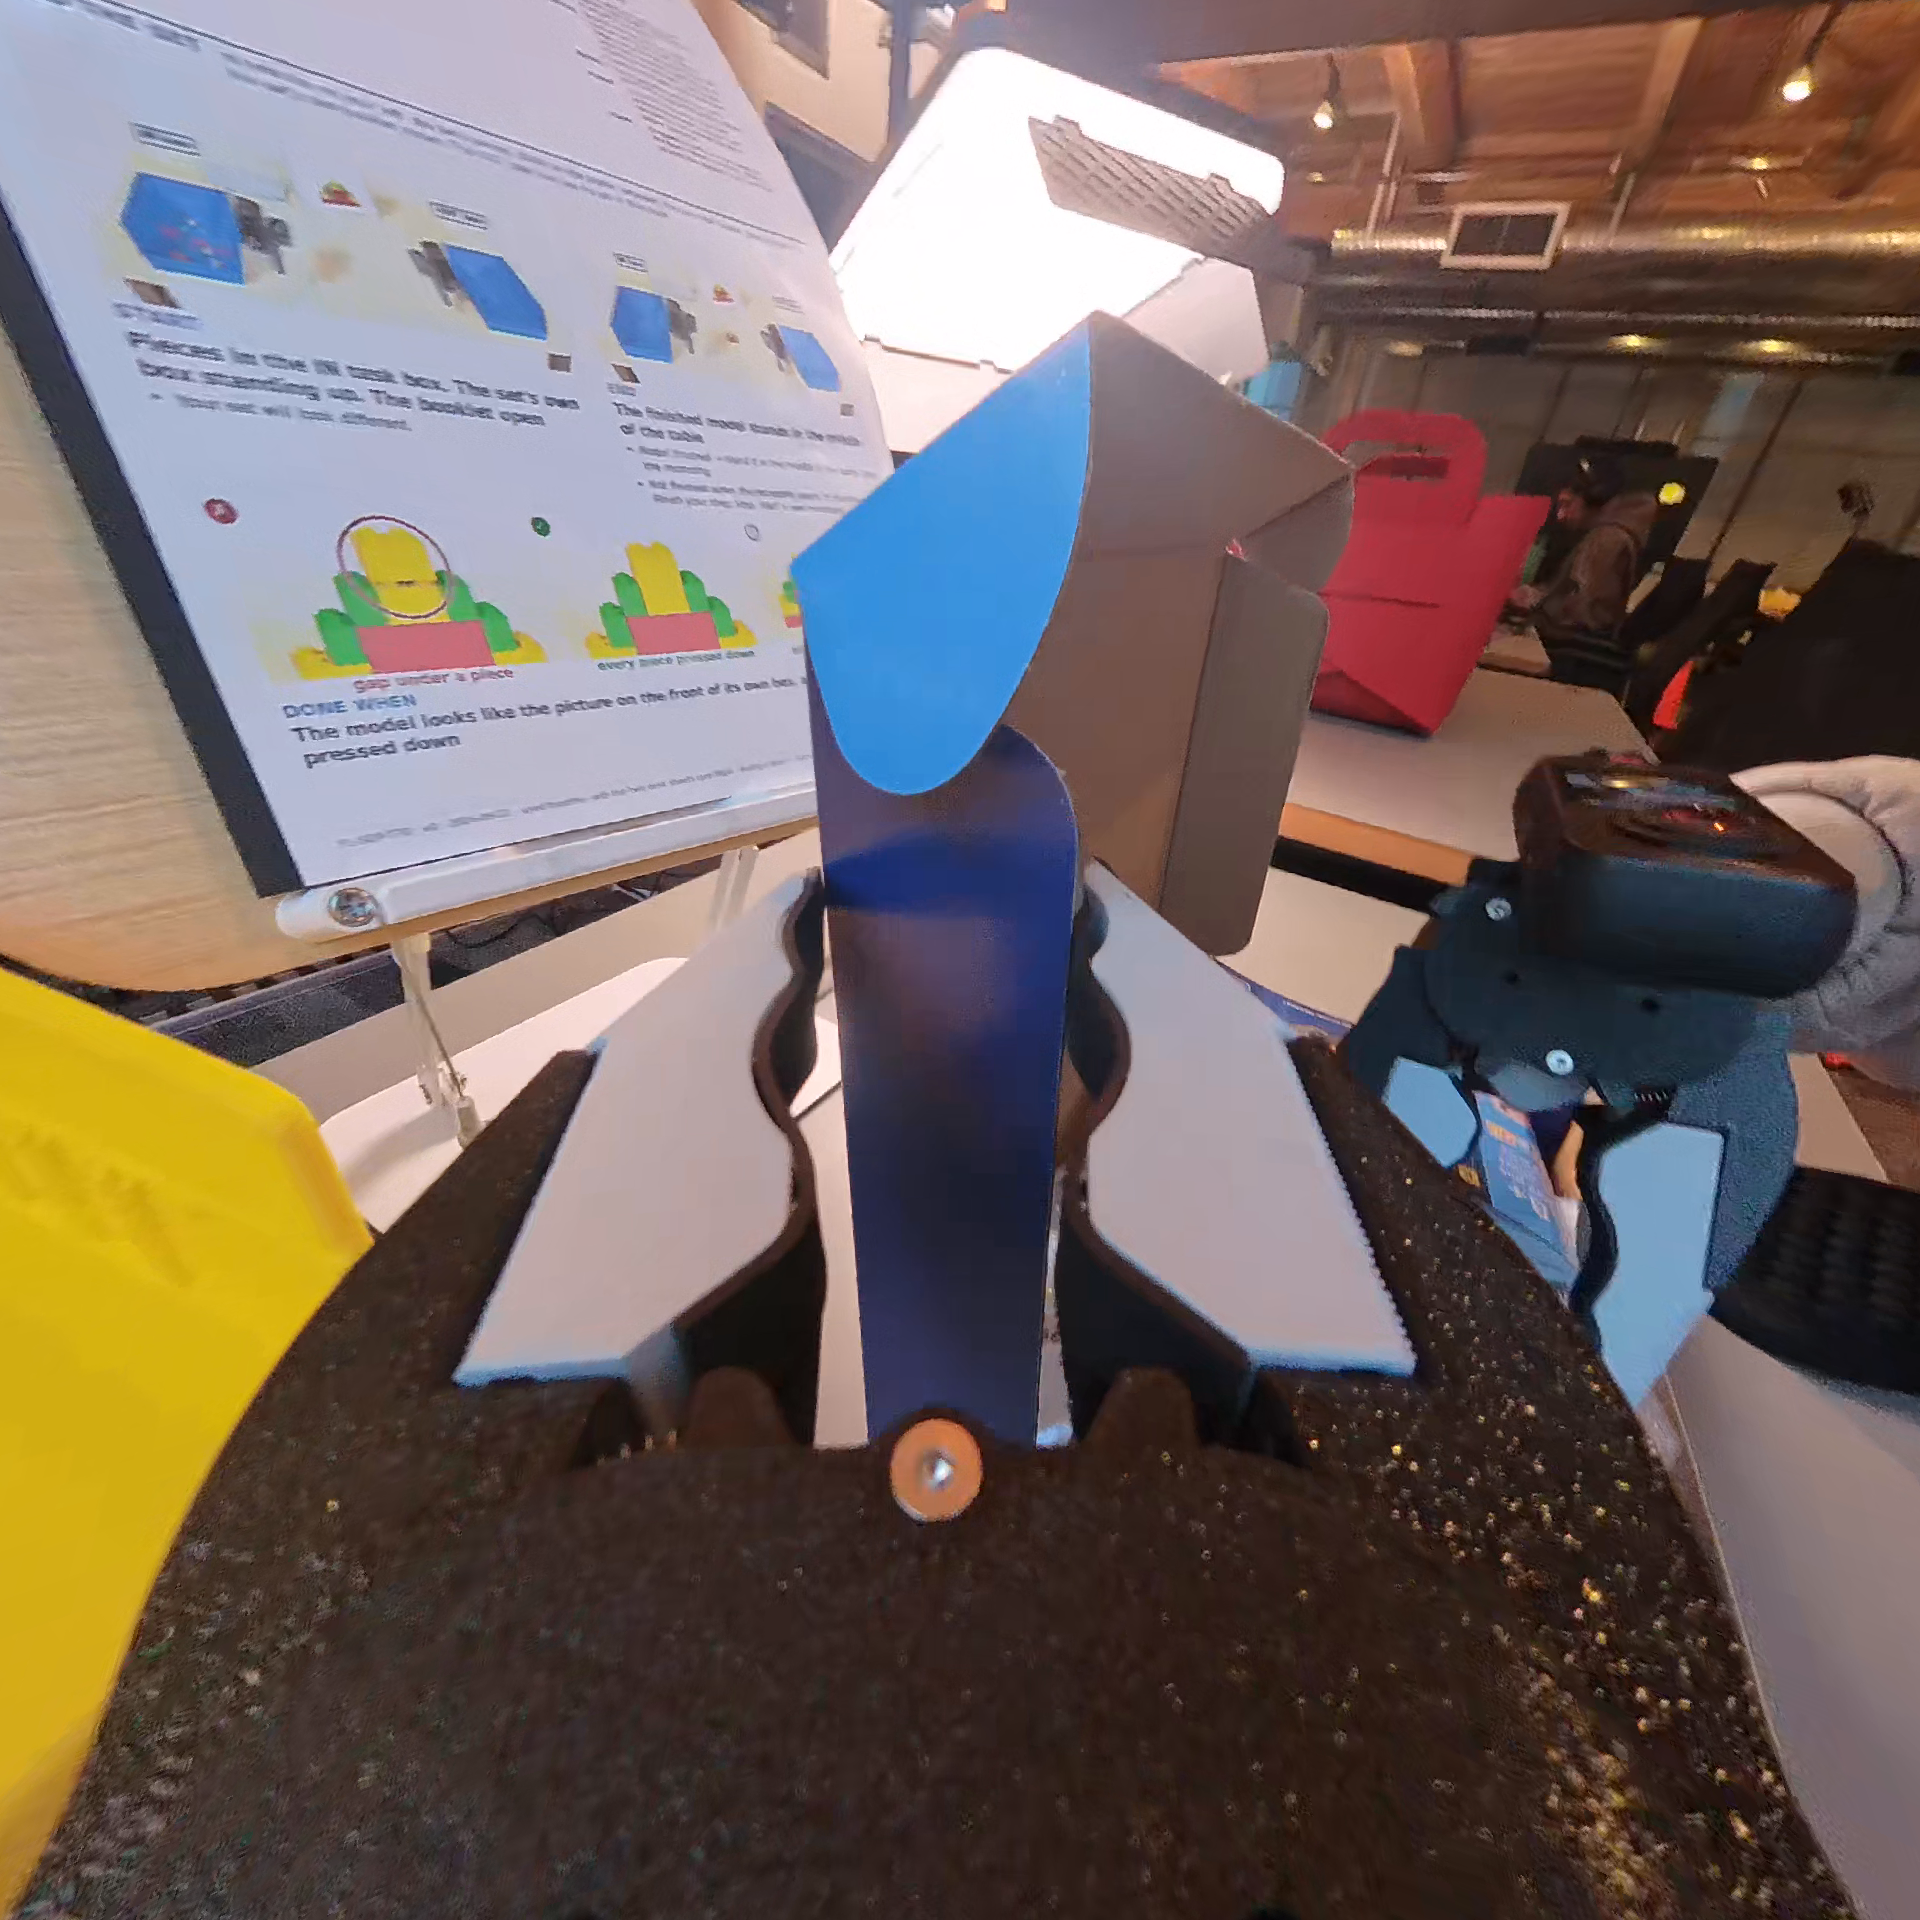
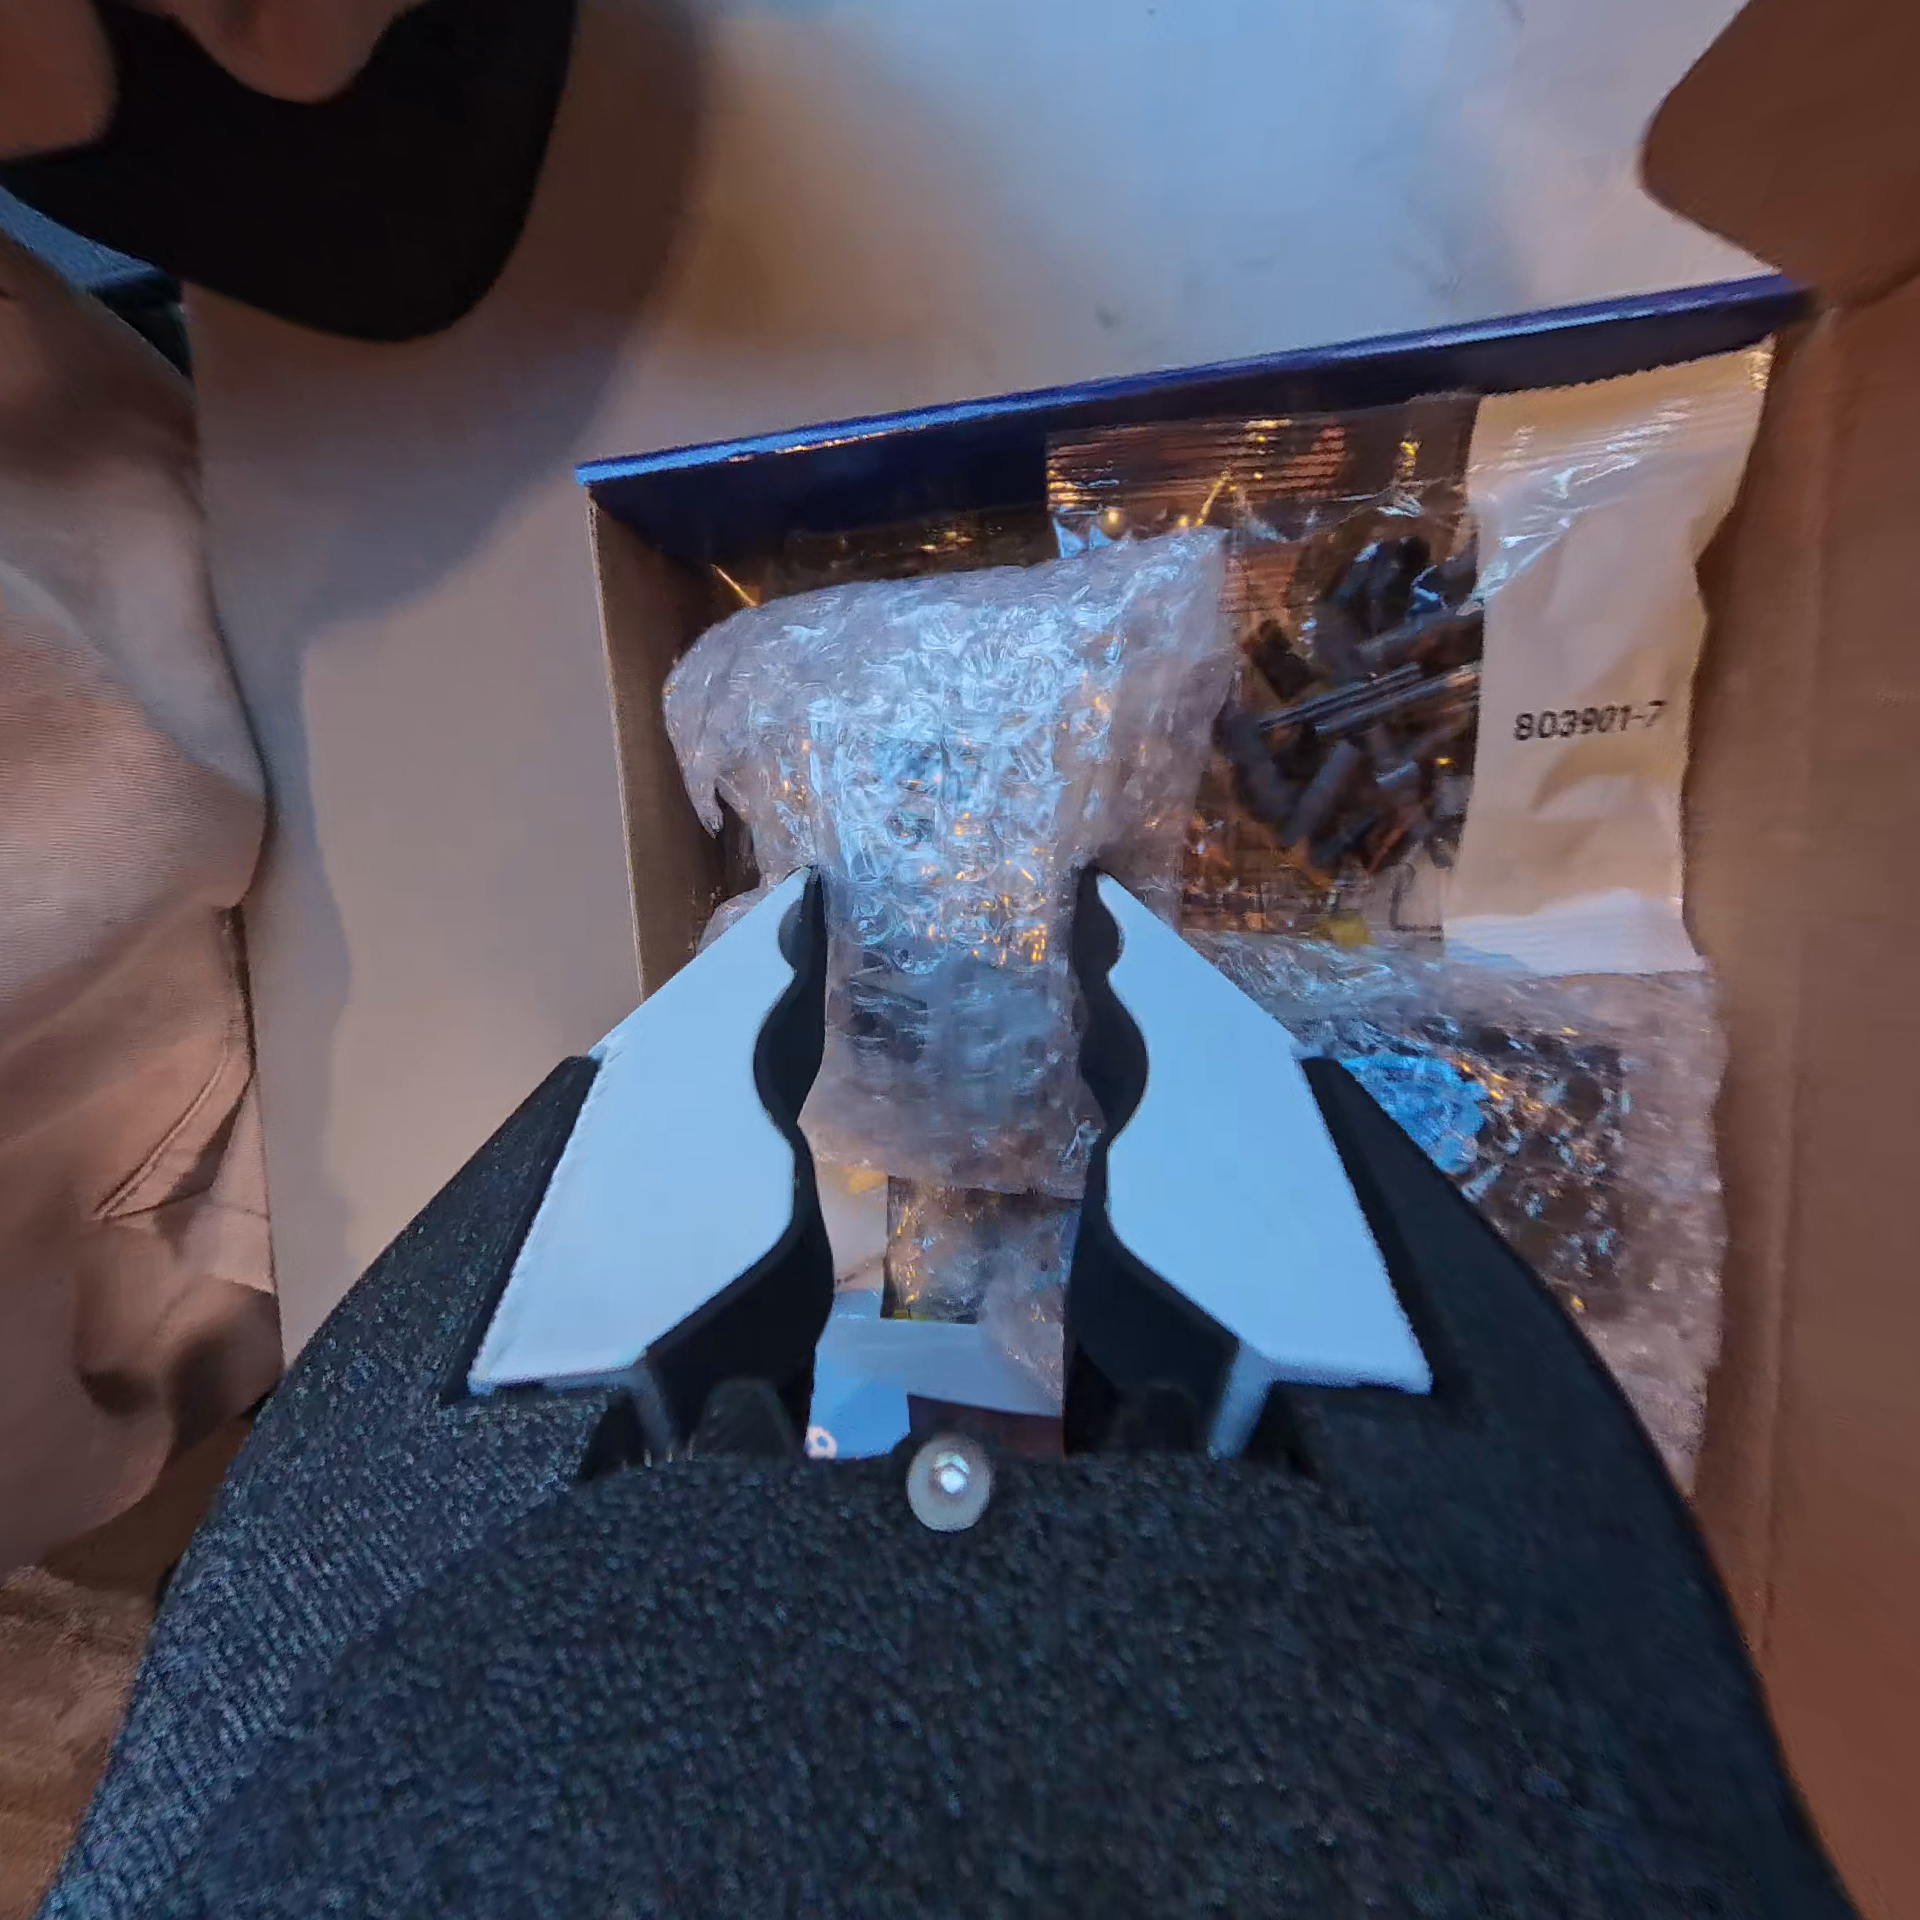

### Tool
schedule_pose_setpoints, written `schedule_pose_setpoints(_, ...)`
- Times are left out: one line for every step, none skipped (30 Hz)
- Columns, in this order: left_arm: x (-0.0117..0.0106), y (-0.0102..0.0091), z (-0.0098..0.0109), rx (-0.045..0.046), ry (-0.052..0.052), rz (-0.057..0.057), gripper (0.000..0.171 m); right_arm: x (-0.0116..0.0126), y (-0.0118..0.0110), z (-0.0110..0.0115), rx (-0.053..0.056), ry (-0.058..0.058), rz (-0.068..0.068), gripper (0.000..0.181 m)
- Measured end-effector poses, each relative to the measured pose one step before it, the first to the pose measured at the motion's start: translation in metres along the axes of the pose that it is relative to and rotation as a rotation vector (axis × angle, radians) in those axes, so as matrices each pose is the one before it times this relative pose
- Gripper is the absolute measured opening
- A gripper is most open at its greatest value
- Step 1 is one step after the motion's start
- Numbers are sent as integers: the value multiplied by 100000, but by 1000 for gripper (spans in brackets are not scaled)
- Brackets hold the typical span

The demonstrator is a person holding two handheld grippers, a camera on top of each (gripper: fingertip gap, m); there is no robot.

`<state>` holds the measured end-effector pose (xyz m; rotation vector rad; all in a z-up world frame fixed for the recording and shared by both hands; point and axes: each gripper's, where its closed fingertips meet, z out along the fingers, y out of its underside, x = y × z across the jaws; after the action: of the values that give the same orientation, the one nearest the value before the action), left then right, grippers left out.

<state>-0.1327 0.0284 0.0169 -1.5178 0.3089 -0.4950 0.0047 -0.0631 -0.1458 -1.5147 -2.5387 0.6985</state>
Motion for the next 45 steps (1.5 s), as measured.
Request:
schedule_pose_setpoints(-562, -129, -47, 1904, -2635, -2092, 42, -95, -42, 3, -740, -336, -875, 47)
schedule_pose_setpoints(-570, -58, -34, 1789, -2591, -1598, 37, -105, 17, 46, -1022, -58, -788, 47)
schedule_pose_setpoints(-471, 85, 15, 1156, -1928, -1238, 33, -178, 2, 90, -621, -17, -1041, 48)
schedule_pose_setpoints(-482, 269, 87, 157, -2186, -1103, 32, -316, 9, 101, -552, -607, -673, 48)
schedule_pose_setpoints(-587, 308, 98, -198, -3060, -597, 33, -400, 20, 147, -485, -912, -700, 49)
schedule_pose_setpoints(-550, 189, 63, 330, -3173, -271, 33, -493, -8, 174, -89, -1286, -1032, 50)
schedule_pose_setpoints(-514, 103, 21, 585, -2826, -525, 34, -565, -9, 206, 257, -2003, -896, 52)
schedule_pose_setpoints(-424, 70, -29, 313, -1853, -1012, 35, -630, 263, 452, -977, -2636, -785, 57)
schedule_pose_setpoints(-255, 126, -28, -347, -492, -1724, 35, -555, 259, 661, -638, -2245, -682, 61)
schedule_pose_setpoints(-120, 126, -16, -463, 570, -1599, 35, -232, -172, 178, 1589, -859, 2, 62)
schedule_pose_setpoints(1, 17, -44, 299, 961, -975, 32, 46, -111, -114, 805, 959, -196, 62)
schedule_pose_setpoints(37, 5, -4, 321, 677, -339, 32, 133, -100, -149, 720, 2012, -608, 62)
schedule_pose_setpoints(-66, 52, 19, -146, -388, 48, 31, 163, -174, -259, 1411, 2710, -1058, 62)
schedule_pose_setpoints(-136, 97, 38, -563, -965, 186, 31, 195, -158, -442, 1542, 3208, -1252, 64)
schedule_pose_setpoints(-86, 147, 66, -717, -707, 319, 31, 203, -106, -608, 1249, 2787, -523, 67)
schedule_pose_setpoints(-118, 158, 61, -646, -821, 66, 31, 14, -81, -702, 1132, 1129, -113, 68)
schedule_pose_setpoints(-111, 134, 74, -372, -725, -160, 31, 49, -362, -722, 2813, 1286, -120, 68)
schedule_pose_setpoints(-53, 90, 87, -110, -425, -181, 32, 69, -727, -632, 4868, 1550, 99, 67)
schedule_pose_setpoints(-38, 64, 67, 10, -324, -27, 33, -202, -745, -361, 4639, 95, 399, 64)
schedule_pose_setpoints(-46, 65, 54, -151, -334, 8, 33, -312, -495, 70, 2852, -208, 310, 62)
schedule_pose_setpoints(-38, 27, 28, -46, -263, -42, 34, -268, 21, 492, -333, 547, -480, 59)
schedule_pose_setpoints(-39, -12, 1, 160, -272, 15, 35, -196, 674, 798, -4187, 1186, -1945, 60)
schedule_pose_setpoints(-45, -24, -26, 40, -330, 178, 36, -121, 977, 937, -5819, 1621, -2962, 61)
schedule_pose_setpoints(-39, -14, -36, -204, -371, 373, 37, 504, 116, 578, -299, 5761, -2923, 60)
schedule_pose_setpoints(-74, -36, -56, -286, -693, 702, 38, -1, -128, 142, 615, 1542, -457, 60)
schedule_pose_setpoints(-42, -75, -47, -57, -531, 771, 39, 22, 23, 38, -1135, 653, 816, 59)
schedule_pose_setpoints(68, -117, -36, 191, 49, 552, 40, -7, 39, 68, -1000, 758, -726, 58)
schedule_pose_setpoints(96, -163, -27, 498, 199, 343, 42, -46, 87, 32, -1043, 186, -446, 58)
schedule_pose_setpoints(95, -172, -33, 457, 41, 409, 44, -35, 75, 9, -1360, -338, 413, 58)
schedule_pose_setpoints(198, -209, -38, 445, 530, 821, 47, -21, 77, -7, -1496, -458, -241, 57)
schedule_pose_setpoints(195, -267, -95, 272, 212, 1104, 50, -16, 45, -5, -1523, -530, -606, 57)
schedule_pose_setpoints(200, -321, -125, -48, -53, 1710, 54, 13, 23, 9, -1292, -546, -92, 57)
schedule_pose_setpoints(311, -380, -191, -378, 539, 2264, 59, 26, -19, 19, -735, -601, 46, 57)
schedule_pose_setpoints(389, -489, -260, -405, 851, 2481, 62, 38, -21, 1, 195, -634, 375, 57)
schedule_pose_setpoints(287, -611, -348, 158, 64, 2507, 65, 42, -47, -21, 1258, -547, 882, 57)
schedule_pose_setpoints(143, -657, -426, 508, -870, 2588, 66, 58, -68, -55, 2438, -328, 858, 57)
schedule_pose_setpoints(42, -648, -469, 270, -1598, 2701, 67, 62, -93, -163, 4018, -54, 919, 57)
schedule_pose_setpoints(-108, -692, -537, 42, -2585, 2900, 67, 166, -84, -380, 5091, 286, 2129, 56)
schedule_pose_setpoints(-209, -837, -620, 650, -3227, 3273, 66, 426, -115, -689, 5600, 1197, 4741, 64)
schedule_pose_setpoints(-144, -969, -661, 1707, -2645, 3460, 63, 587, -194, -1009, 6328, 1942, 4664, 69)
schedule_pose_setpoints(-67, -874, -569, 1767, -1588, 2936, 58, 535, -296, -1290, 7314, 2231, 3345, 69)
schedule_pose_setpoints(-19, -537, -390, 664, -671, 1776, 52, 499, -105, -1369, 5964, 2633, 2589, 68)
schedule_pose_setpoints(-2, -160, -170, -552, 6, 676, 50, 539, 209, -1326, 3786, 3350, 1535, 67)
schedule_pose_setpoints(-14, 118, -43, -1253, -24, 142, 50, 759, 425, -1263, 2483, 5158, 386, 67)
schedule_pose_setpoints(-53, 79, -11, -729, -672, 321, 49, 944, 578, -1202, 1558, 6379, 63, 66)
